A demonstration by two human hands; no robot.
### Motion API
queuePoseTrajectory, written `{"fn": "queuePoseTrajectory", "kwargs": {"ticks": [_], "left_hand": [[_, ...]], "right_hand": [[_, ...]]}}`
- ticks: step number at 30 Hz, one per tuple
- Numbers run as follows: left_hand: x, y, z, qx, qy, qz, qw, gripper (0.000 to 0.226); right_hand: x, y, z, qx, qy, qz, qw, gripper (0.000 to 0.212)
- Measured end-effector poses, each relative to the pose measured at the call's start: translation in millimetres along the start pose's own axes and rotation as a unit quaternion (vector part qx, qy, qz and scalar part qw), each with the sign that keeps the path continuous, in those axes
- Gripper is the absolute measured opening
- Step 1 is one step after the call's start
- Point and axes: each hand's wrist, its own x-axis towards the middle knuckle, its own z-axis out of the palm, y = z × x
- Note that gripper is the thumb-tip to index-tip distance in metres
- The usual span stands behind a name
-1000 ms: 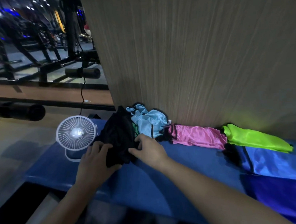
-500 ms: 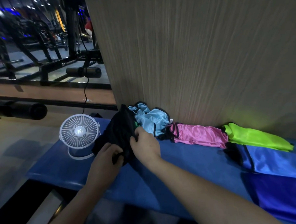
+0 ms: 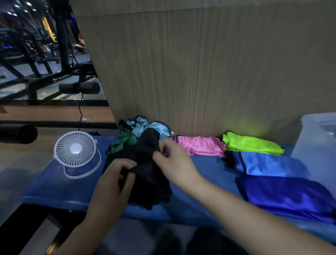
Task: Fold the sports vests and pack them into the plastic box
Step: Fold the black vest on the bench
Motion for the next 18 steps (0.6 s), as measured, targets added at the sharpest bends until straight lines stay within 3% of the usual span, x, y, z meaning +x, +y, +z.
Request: {"fn": "queuePoseTrajectory", "kwargs": {"ticks": [5,9,11,14,18], "left_hand": [[-9.4,46.4,16.5,-0.043,-0.09,-0.012,0.995,0.013],[-26.1,92.5,28.0,-0.159,-0.241,-0.004,0.957,0.079],[-35.8,114.8,33.7,-0.207,-0.269,0.003,0.941,0.096],[-42.3,135.5,43.0,-0.263,-0.212,0.007,0.941,0.094],[-36.1,153.4,52.7,-0.322,-0.112,-0.03,0.94,0.056]], "right_hand": [[-33.9,-8.6,-55.7,0.145,0.027,0.121,0.982,0.02],[-62.6,-32.1,-99.5,0.269,0.031,0.167,0.948,0.025],[-75.6,-44.8,-116.0,0.332,0.031,0.175,0.926,0.024],[-89.0,-63.7,-135.9,0.415,0.019,0.162,0.895,0.011],[-98.3,-74.3,-149.6,0.408,0.017,0.137,0.903,0.011]]}}
